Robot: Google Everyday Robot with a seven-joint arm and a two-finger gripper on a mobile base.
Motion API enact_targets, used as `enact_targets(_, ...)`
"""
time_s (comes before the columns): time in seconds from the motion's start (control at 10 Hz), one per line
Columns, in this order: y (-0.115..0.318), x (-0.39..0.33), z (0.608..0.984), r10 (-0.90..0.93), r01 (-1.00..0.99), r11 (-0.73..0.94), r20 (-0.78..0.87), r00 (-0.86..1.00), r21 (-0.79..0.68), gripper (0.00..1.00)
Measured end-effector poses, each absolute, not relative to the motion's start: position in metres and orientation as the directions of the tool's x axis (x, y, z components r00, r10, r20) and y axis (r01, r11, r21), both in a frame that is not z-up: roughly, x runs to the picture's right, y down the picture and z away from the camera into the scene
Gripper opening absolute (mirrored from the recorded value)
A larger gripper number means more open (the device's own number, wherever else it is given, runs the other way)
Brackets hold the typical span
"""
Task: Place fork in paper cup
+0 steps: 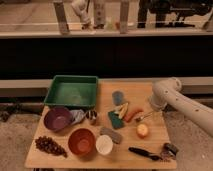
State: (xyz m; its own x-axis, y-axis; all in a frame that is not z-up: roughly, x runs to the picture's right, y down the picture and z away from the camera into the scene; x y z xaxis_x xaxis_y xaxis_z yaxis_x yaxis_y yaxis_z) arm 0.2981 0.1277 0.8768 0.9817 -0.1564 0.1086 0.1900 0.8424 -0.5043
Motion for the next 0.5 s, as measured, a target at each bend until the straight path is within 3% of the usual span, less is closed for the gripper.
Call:
enact_targets(0.2,0.134,0.297,0.880,-0.141,0.177,0.837,0.109,0.984,-0.519,0.79)
enact_targets(0.5,0.142,0.294,0.884,-0.123,0.165,0.828,0.114,0.986,-0.536,0.67)
